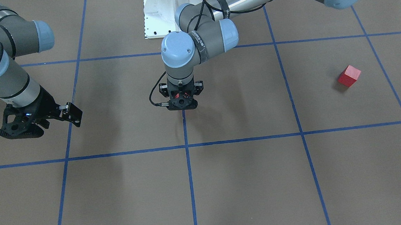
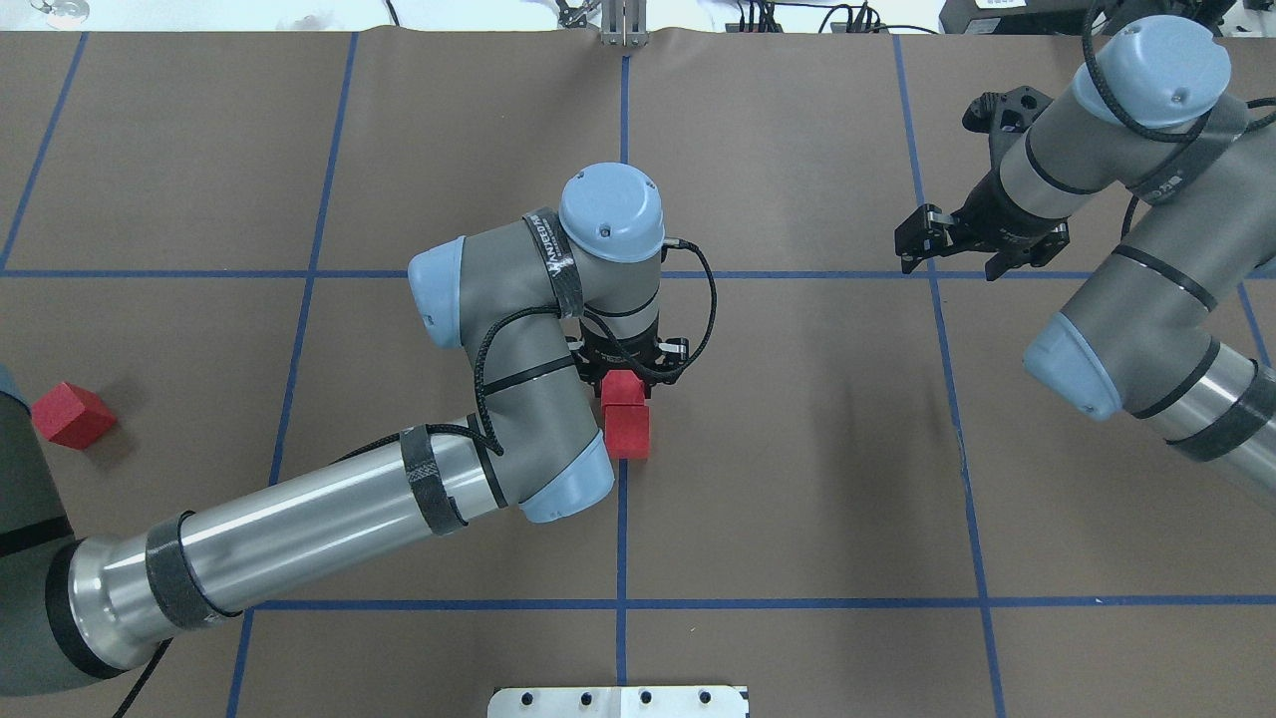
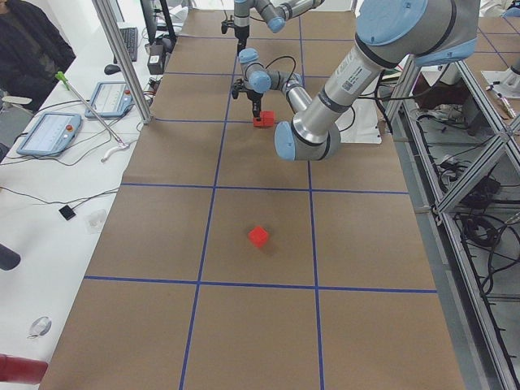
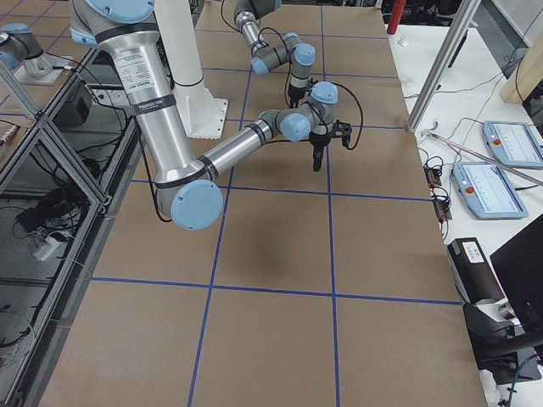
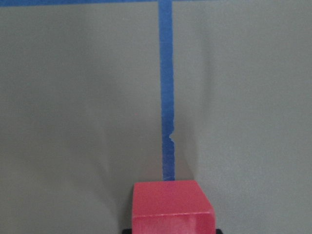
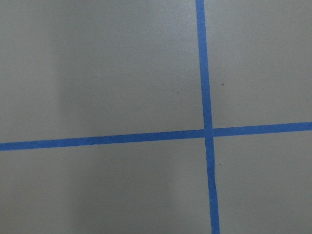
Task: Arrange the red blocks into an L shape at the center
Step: 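Lower the red cube beside the center cube, farther from the robot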
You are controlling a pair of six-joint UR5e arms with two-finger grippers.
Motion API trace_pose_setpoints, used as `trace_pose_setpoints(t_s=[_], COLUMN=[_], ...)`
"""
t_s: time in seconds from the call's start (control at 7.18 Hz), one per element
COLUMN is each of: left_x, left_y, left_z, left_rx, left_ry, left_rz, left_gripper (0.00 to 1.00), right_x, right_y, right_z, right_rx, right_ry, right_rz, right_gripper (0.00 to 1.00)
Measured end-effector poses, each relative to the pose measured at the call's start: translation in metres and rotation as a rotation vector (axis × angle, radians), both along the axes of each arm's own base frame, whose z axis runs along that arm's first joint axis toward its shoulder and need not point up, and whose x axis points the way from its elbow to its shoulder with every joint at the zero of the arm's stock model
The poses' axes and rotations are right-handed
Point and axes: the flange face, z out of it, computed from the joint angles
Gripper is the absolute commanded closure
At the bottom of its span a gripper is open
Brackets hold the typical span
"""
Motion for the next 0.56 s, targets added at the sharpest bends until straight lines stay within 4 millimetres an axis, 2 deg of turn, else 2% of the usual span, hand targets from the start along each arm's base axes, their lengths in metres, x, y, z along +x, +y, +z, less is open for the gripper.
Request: trace_pose_setpoints(t_s=[0.14, 0.28, 0.42, 0.56], left_x=[0.0005, 0.0008, 0.0014, 0.0026], left_y=[0.0007, 0.0011, 0.0019, 0.0035], left_z=[0.0, -0.0004, -0.0006, -0.0003], left_rx=[-0.001, -0.001, -0.001, -0.002], left_ry=[0.0, 0.0, 0.0, 0.0], left_rz=[0.001, 0.001, 0.001, 0.003], left_gripper=[1.0, 0.91, 0.53, 0.19], right_x=[0.0002, 0.0003, 0.0003, 0.0007], right_y=[-0.0001, -0.0001, 0.0, -0.0001], right_z=[-0.0002, -0.0003, -0.0006, -0.0008], right_rx=[0.0, 0.0, 0.001, 0.001], right_ry=[0.0, -0.001, -0.001, -0.002], right_rz=[0.0, 0.0, 0.0, 0.001], right_gripper=[0.01, 0.01, 0.01, 0.01])
